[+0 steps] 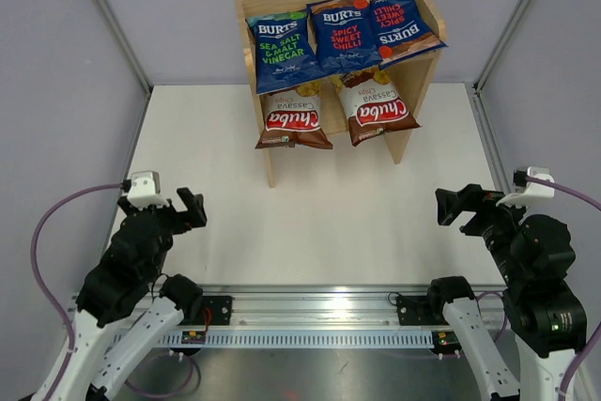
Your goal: Place and organize the chips bags onto the shelf
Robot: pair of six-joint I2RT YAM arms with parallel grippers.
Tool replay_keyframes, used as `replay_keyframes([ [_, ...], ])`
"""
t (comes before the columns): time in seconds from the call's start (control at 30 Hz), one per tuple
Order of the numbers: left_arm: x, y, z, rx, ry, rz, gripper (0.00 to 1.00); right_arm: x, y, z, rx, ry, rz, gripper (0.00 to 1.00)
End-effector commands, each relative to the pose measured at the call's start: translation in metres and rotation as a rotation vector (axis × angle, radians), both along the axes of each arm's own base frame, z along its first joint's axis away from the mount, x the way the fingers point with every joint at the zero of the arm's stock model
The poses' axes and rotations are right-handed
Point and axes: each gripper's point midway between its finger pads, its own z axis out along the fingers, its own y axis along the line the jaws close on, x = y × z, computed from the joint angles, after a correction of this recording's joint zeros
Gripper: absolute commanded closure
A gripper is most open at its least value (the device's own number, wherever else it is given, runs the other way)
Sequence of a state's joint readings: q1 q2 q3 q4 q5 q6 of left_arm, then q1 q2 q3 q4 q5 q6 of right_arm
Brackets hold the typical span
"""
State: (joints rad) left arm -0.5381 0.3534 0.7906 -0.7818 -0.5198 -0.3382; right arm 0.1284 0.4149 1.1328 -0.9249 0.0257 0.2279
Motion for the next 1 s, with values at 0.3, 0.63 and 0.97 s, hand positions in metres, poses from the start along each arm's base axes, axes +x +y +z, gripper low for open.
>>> replay_keyframes([
  [0.3,-0.011,0.017,0.027,-0.025,-0.261,0.003,0.01,0.014,-0.011,0.013,-0.072,-0.047,-0.046,0.01],
  [0.63,-0.001,0.020,0.024,0.004,-0.239,0.023,0.01,0.018,-0.006,0.012,-0.033,-0.078,-0.035,0.01],
  [0.97,0.002,0.016,0.020,0.012,-0.233,0.001,0.01,0.022,0.000,0.010,-0.004,-0.083,-0.015,0.00],
])
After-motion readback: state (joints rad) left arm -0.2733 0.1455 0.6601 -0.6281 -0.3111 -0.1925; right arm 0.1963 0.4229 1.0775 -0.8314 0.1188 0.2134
